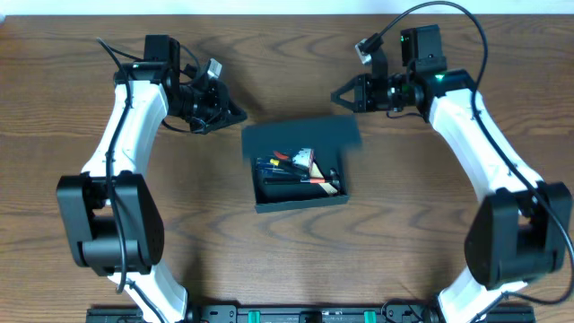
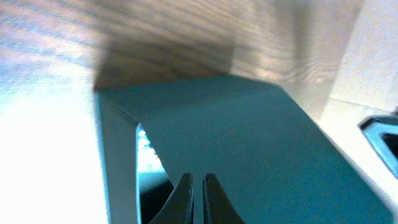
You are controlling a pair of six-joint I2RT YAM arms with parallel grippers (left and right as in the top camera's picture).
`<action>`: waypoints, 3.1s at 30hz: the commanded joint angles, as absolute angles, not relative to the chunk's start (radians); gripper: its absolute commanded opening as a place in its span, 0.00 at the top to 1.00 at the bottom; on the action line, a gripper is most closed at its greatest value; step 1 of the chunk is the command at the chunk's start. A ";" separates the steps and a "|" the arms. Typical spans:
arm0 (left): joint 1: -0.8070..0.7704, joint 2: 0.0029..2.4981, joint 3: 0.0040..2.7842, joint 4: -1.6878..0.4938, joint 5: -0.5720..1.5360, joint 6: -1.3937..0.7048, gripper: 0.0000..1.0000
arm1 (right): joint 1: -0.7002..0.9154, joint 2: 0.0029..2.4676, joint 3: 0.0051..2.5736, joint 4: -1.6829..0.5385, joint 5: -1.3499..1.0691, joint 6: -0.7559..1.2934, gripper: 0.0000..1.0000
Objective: Pack container
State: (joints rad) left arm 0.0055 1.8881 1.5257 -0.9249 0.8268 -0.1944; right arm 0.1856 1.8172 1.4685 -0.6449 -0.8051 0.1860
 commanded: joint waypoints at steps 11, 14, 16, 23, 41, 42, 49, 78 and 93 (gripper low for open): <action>0.010 1.825 1.543 -1.025 0.668 -0.097 0.94 | 0.209 1.732 1.479 -0.862 -0.685 0.001 0.99; 0.010 1.824 1.543 -1.025 0.667 -0.094 0.95 | 0.233 1.731 1.479 -0.873 -0.636 -0.002 0.99; 0.010 1.819 1.543 -1.028 0.667 -0.081 0.93 | 0.252 1.726 1.479 -0.883 -0.599 -0.009 0.98; 0.010 1.729 1.543 -1.046 0.626 -0.075 0.01 | 0.311 1.635 1.479 -0.916 -0.394 -0.040 0.01; 0.007 1.289 1.534 -1.161 0.569 0.030 0.01 | 0.304 1.295 1.464 -1.003 -0.315 -0.239 0.01; 0.004 1.256 1.524 -1.172 0.549 0.030 0.01 | 0.304 1.269 1.452 -1.012 -0.323 -0.254 0.01; -0.045 0.987 1.352 -1.158 0.530 0.029 0.01 | 0.304 1.013 1.215 -0.985 -0.359 -0.267 0.01; -0.048 0.506 1.020 -1.151 0.518 -0.001 0.02 | 0.304 0.484 0.948 -0.994 -0.370 -0.196 0.01; -0.049 0.488 0.984 -1.126 0.277 0.004 0.02 | 0.304 0.484 0.948 -1.073 -0.370 -0.196 0.01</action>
State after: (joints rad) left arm -0.0444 0.5068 1.0161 -1.1465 0.4023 0.0002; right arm 0.3088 0.4862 0.9577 -1.0664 -0.3634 -0.2108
